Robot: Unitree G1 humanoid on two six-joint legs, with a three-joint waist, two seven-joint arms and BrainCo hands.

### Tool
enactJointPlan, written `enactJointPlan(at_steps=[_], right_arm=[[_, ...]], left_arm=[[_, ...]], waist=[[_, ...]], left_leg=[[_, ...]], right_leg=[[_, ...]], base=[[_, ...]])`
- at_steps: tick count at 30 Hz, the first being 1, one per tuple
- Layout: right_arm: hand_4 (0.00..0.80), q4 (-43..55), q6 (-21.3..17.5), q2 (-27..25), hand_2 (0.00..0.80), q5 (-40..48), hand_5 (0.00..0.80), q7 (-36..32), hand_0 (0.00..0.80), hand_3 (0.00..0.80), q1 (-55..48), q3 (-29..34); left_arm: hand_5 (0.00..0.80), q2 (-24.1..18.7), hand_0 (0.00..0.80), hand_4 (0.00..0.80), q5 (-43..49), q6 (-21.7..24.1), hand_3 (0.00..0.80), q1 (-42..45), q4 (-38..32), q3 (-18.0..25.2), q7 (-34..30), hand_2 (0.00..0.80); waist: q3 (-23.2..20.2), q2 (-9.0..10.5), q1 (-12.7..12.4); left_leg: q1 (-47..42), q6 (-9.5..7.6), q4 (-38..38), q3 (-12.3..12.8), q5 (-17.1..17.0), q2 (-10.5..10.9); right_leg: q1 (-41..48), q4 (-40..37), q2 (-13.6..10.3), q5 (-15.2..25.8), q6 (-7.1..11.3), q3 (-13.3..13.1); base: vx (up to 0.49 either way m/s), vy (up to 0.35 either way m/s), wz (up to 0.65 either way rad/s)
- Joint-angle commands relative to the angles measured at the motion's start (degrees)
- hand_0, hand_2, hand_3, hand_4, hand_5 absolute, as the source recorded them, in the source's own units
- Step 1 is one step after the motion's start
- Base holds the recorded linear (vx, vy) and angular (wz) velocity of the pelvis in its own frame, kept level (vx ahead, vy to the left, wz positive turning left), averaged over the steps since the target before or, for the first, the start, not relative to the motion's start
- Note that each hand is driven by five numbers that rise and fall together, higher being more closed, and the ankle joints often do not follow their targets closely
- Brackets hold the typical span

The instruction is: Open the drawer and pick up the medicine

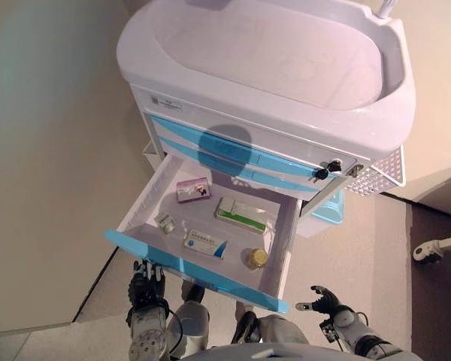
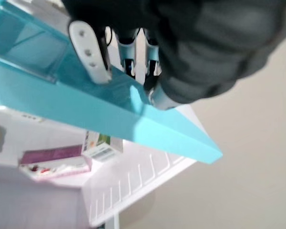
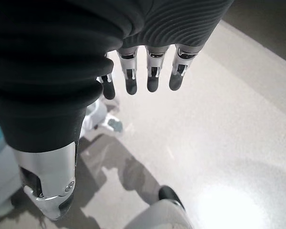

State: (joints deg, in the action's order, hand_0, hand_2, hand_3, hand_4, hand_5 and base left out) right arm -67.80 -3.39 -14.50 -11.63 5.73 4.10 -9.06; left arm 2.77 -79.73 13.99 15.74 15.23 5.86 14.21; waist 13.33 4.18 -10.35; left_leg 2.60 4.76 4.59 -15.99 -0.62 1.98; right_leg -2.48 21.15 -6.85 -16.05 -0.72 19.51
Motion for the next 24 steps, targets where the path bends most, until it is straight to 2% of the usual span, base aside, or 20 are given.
enactJointPlan(at_steps=[1, 2, 4, 6, 7, 8, 9, 11, 15, 16, 19, 20, 21, 23, 24], right_arm=[[0.000, -3.74, -0.03, -4.96, 0.000, 1.71, 0.000, 1.46, 0.000, 0.000, -0.48, -2.16], [0.000, -3.44, -0.02, -5.20, 0.000, 2.13, 0.000, 1.70, 0.000, 0.000, -0.46, -1.82], [0.000, -2.66, -0.10, -5.78, 0.000, 2.94, 0.000, 1.68, 0.000, 0.000, -0.38, -1.48], [0.000, -2.52, -0.09, -6.10, 0.000, 3.41, 0.000, 1.45, 0.000, 0.000, -0.35, -1.40], [0.000, -2.52, -0.09, -6.07, 0.000, 3.42, 0.000, 1.44, 0.000, 0.000, -0.33, -1.39], [0.000, -1.83, -0.18, -6.35, 0.000, 3.95, 0.000, 1.16, 0.000, 0.000, -0.17, -1.52], [0.000, -1.87, -0.19, -6.41, 0.000, 4.14, 0.000, 1.03, 0.000, 0.000, -0.15, -1.65], [0.000, -2.08, -0.14, -6.55, 0.000, 4.30, 0.000, 0.80, 0.000, 0.000, 0.15, -1.90], [0.000, -1.99, -0.15, -6.53, 0.000, 4.59, 0.000, 0.57, 0.000, 0.000, 0.34, -2.16], [0.000, -2.39, -0.13, -6.52, 0.000, 4.58, 0.000, 0.37, 0.000, 0.000, 0.53, -2.46], [0.000, -2.46, -0.28, -6.49, 0.000, 4.96, 0.000, 0.34, 0.000, 0.000, 0.58, -2.53], [0.000, -2.62, -0.44, -6.58, 0.000, 5.31, 0.000, 0.26, 0.000, 0.000, 0.68, -2.64], [0.000, -2.63, -0.44, -6.54, 0.000, 5.32, 0.000, 0.26, 0.000, 0.000, 0.70, -2.66], [0.000, -2.82, -0.67, -6.63, 0.000, 5.49, 0.000, 0.09, 0.000, 0.000, 1.00, -2.97], [0.000, -2.82, -0.68, -6.60, 0.000, 5.50, 0.000, 0.09, 0.000, 0.000, 1.00, -2.97]], left_arm=[[0.665, -4.89, 0.665, 0.665, 9.51, 13.49, 0.665, -0.94, -2.17, 22.81, 1.11, 0.665], [0.596, -5.65, 0.596, 0.596, 10.91, 11.93, 0.596, -0.45, 0.22, 23.07, 1.55, 0.596], [0.527, -7.28, 0.527, 0.527, 12.83, 8.96, 0.527, 0.00, 5.15, 23.29, 1.57, 0.527], [0.461, -9.19, 0.461, 0.461, 15.61, 6.67, 0.461, 0.14, 9.63, 23.62, 0.85, 0.461], [0.461, -9.30, 0.461, 0.461, 15.57, 6.66, 0.461, 0.04, 9.81, 23.66, 0.76, 0.461], [0.072, -10.98, 0.072, 0.072, 17.10, 4.52, 0.072, 0.11, 13.78, 23.51, -0.53, 0.072], [0.000, -11.72, 0.000, 0.000, 17.43, 4.19, 0.000, 0.04, 15.64, 23.47, -1.33, 0.000], [0.000, -13.41, 0.000, 0.000, 18.98, 2.29, 0.000, 0.00, 19.99, 23.30, -2.39, 0.000], [0.000, -15.17, 0.000, 0.000, 19.37, 1.46, 0.000, -0.81, 25.44, 23.62, -3.79, 0.000], [0.000, -16.34, 0.000, 0.000, 20.28, 0.70, 0.000, -1.24, 29.19, 23.62, -4.23, 0.000], [0.000, -17.55, 0.000, 0.000, 21.83, -0.16, 0.000, -1.40, 32.72, 23.58, -4.98, 0.000], [0.000, -18.93, 0.000, 0.000, 23.58, -0.89, 0.000, -1.76, 37.32, 24.01, -5.34, 0.000], [0.000, -19.05, 0.000, 0.000, 23.53, -0.86, 0.000, -1.85, 37.53, 24.04, -5.48, 0.000], [0.000, -21.16, 0.000, 0.000, 27.31, -2.24, 0.000, -1.94, 43.69, 24.00, -6.50, 0.000], [0.000, -21.27, 0.000, 0.000, 27.31, -2.22, 0.000, -2.01, 43.88, 24.03, -6.61, 0.000]], waist=[[-9.48, -3.41, -1.58], [-9.37, -3.41, -1.51], [-9.20, -3.54, -1.29], [-8.91, -3.60, -1.12], [-8.89, -3.56, -1.17], [-8.79, -3.70, -0.71], [-8.72, -3.77, -0.49], [-8.70, -3.93, 0.09], [-8.64, -3.95, 0.92], [-8.70, -4.06, 1.52], [-8.72, -4.03, 2.03], [-8.80, -4.13, 2.65], [-8.79, -4.10, 2.62], [-8.95, -4.22, 3.31], [-8.95, -4.19, 3.25]], left_leg=[[2.33, -5.77, 3.80, 0.38, 3.54, 8.03], [2.39, -5.84, 3.63, 0.48, 3.46, 7.94], [2.44, -5.95, 3.30, 0.65, 3.21, 7.84], [2.37, -6.15, 2.93, 1.02, 3.04, 7.77], [2.35, -6.16, 2.90, 1.06, 3.03, 7.76], [2.30, -6.23, 2.43, 1.43, 2.82, 7.62], [2.22, -6.27, 2.20, 1.54, 2.72, 7.53], [2.09, -6.30, 1.69, 1.79, 2.53, 7.38], [1.74, -6.36, 0.73, 2.24, 2.29, 7.08], [1.42, -6.35, 0.07, 2.63, 2.14, 6.84], [1.20, -6.37, -0.51, 2.96, 2.00, 6.63], [0.95, -6.37, -0.97, 3.44, 2.03, 6.42], [0.93, -6.36, -1.02, 3.48, 2.01, 6.40], [0.54, -6.41, -1.30, 4.42, 2.22, 6.11], [0.51, -6.42, -1.33, 4.48, 2.23, 6.08]], right_leg=[[1.51, -10.24, -2.67, 11.32, 5.86, -3.41], [1.35, -10.33, -2.67, 11.48, 5.89, -3.43], [1.04, -10.38, -2.56, 11.80, 5.97, -3.77], [0.77, -10.39, -2.45, 12.01, 6.01, -4.23], [0.75, -10.39, -2.45, 12.02, 6.01, -4.27], [0.59, -10.50, -2.33, 12.17, 6.03, -4.61], [0.46, -10.48, -2.30, 12.21, 6.03, -4.63], [0.29, -10.49, -2.19, 12.29, 6.01, -4.86], [0.02, -10.60, -2.01, 12.47, 6.07, -5.26], [-0.04, -10.74, -1.91, 12.50, 6.10, -5.56], [-0.24, -10.78, -1.82, 12.62, 6.11, -5.83], [-0.35, -11.05, -1.79, 12.78, 6.21, -6.11], [-0.35, -11.08, -1.77, 12.80, 6.21, -6.15], [-0.27, -11.81, -1.55, 13.03, 6.36, -6.90], [-0.26, -11.87, -1.51, 13.07, 6.36, -6.96]], base=[[0.000, 0.000, 0.00], [0.000, 0.000, 0.00], [0.000, 0.011, 0.09], [-0.001, 0.012, 0.08], [-0.001, 0.017, 0.04], [0.000, 0.019, 0.05], [0.004, 0.026, 0.05], [0.001, 0.011, 0.03], [0.015, 0.017, -0.04], [0.017, 0.025, -0.08], [0.017, 0.023, -0.12], [0.016, 0.015, -0.12], [0.037, 0.030, -0.16], [0.037, 0.023, -0.21], [0.034, 0.020, -0.23]])
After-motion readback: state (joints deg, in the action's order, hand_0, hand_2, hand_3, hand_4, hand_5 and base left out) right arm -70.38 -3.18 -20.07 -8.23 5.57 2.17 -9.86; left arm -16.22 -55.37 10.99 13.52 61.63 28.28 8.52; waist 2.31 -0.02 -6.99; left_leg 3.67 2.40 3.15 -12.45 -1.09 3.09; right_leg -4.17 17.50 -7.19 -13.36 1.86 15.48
